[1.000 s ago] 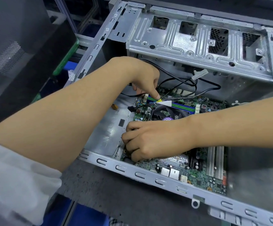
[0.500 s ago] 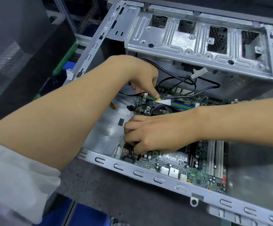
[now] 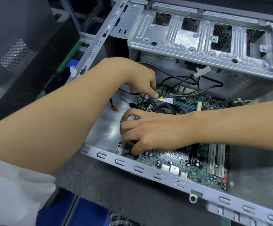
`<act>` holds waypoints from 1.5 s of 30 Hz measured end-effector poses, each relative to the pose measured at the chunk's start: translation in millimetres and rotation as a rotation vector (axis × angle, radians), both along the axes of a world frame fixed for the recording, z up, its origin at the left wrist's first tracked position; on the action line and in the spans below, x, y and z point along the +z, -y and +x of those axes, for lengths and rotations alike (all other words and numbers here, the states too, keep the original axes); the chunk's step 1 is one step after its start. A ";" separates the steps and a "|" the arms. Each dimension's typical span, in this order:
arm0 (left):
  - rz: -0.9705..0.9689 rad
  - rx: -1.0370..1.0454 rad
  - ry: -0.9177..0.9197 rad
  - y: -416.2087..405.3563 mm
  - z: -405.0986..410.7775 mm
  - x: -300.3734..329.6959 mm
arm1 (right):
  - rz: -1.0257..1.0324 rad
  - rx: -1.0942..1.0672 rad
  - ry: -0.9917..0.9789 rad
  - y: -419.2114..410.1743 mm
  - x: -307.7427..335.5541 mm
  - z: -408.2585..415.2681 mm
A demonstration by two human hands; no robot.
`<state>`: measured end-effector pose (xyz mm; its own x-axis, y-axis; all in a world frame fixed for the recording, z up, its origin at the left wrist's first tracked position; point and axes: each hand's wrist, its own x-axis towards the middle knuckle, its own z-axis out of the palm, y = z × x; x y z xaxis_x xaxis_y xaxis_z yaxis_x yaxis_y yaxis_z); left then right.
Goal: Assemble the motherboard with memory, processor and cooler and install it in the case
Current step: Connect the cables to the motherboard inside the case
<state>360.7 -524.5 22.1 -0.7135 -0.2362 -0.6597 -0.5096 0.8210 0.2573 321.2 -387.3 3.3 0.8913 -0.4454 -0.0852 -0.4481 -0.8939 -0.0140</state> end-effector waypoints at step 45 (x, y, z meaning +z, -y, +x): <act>-0.058 0.047 -0.009 -1.1 20.1 -5.5 | 0.233 -0.561 0.034 -14.1 -8.8 20.0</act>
<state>380.8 -523.4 16.5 -0.7066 -0.3068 -0.6376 -0.5458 0.8099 0.2151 341.2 -373.2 -5.5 0.5298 -0.8210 -0.2129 -0.8458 -0.4930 -0.2037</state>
